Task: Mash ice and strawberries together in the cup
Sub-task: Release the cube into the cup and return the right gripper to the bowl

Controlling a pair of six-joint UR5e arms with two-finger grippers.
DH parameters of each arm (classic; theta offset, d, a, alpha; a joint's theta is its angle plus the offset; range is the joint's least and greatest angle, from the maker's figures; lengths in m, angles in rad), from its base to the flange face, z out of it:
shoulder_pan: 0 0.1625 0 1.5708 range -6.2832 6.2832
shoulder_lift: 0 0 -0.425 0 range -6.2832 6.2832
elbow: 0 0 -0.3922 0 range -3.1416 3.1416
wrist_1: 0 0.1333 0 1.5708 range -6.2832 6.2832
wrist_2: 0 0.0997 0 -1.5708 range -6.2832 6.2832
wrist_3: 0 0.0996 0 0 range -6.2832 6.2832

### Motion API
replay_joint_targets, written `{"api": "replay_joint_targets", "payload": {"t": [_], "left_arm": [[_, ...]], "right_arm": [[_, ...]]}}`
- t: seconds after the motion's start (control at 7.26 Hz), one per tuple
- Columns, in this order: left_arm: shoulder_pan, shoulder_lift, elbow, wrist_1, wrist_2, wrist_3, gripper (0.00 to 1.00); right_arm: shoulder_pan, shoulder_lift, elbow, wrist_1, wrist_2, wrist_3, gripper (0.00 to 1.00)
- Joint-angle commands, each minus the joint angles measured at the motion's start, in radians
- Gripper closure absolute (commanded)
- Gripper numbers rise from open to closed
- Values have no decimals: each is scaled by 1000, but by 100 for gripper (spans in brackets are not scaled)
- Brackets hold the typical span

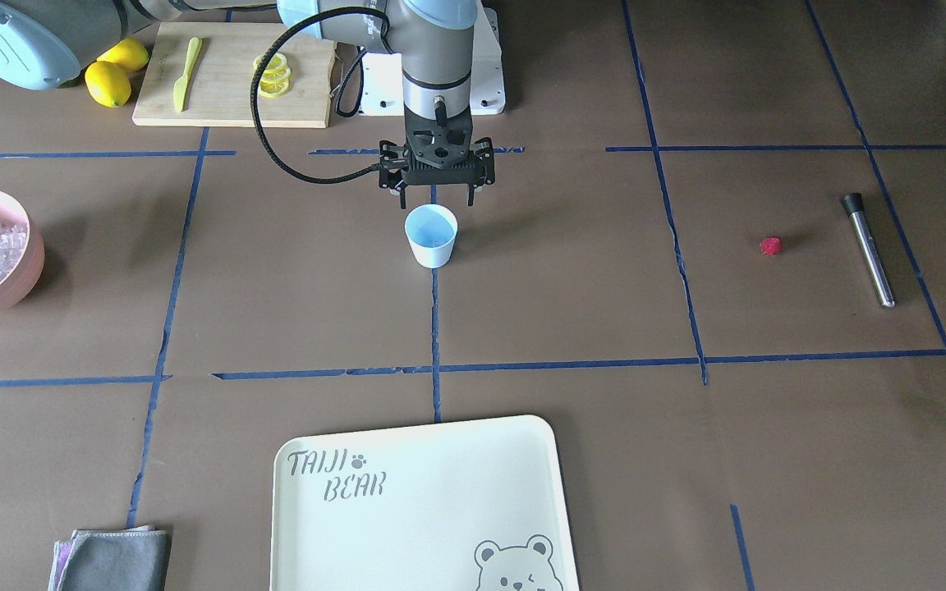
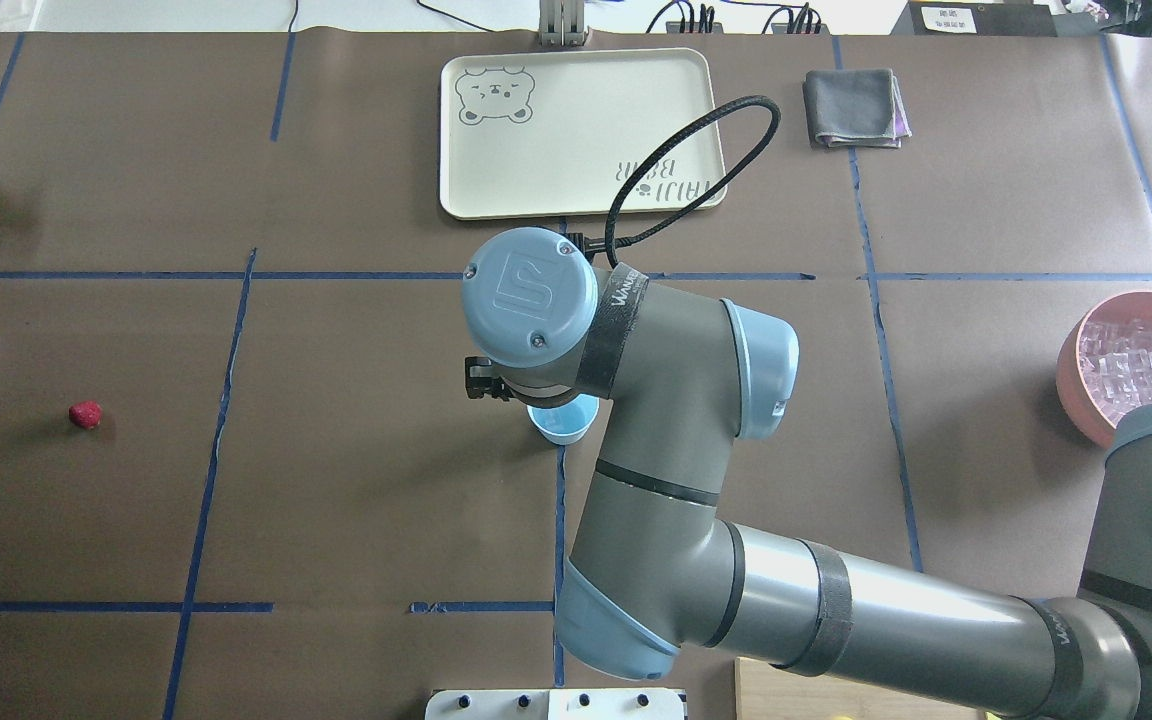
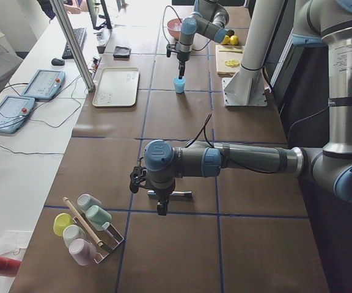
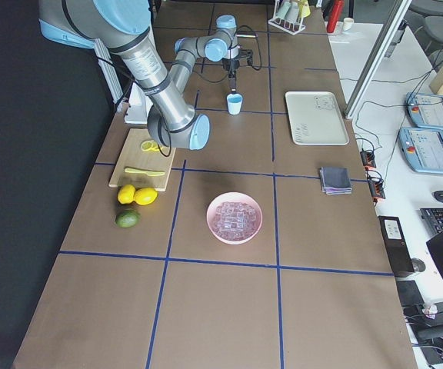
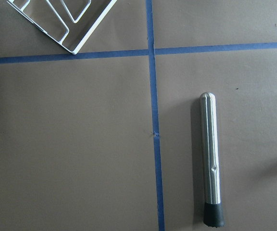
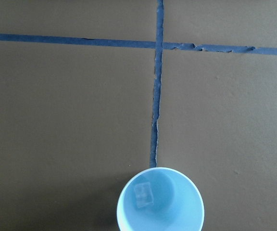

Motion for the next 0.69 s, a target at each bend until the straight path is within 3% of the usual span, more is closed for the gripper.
{"api": "replay_joint_targets", "payload": {"t": [0.0, 0.28, 0.55], "left_arm": [[0, -1, 1, -1, 1, 1, 0], [0, -2, 1, -1, 0, 1, 0], [0, -4, 1, -1, 1, 1, 0]], "right_arm": [[82, -95, 88, 1, 80, -60, 1], [223, -323, 250, 26, 167, -313, 1], [393, -532, 298, 117, 323, -497, 1]]}}
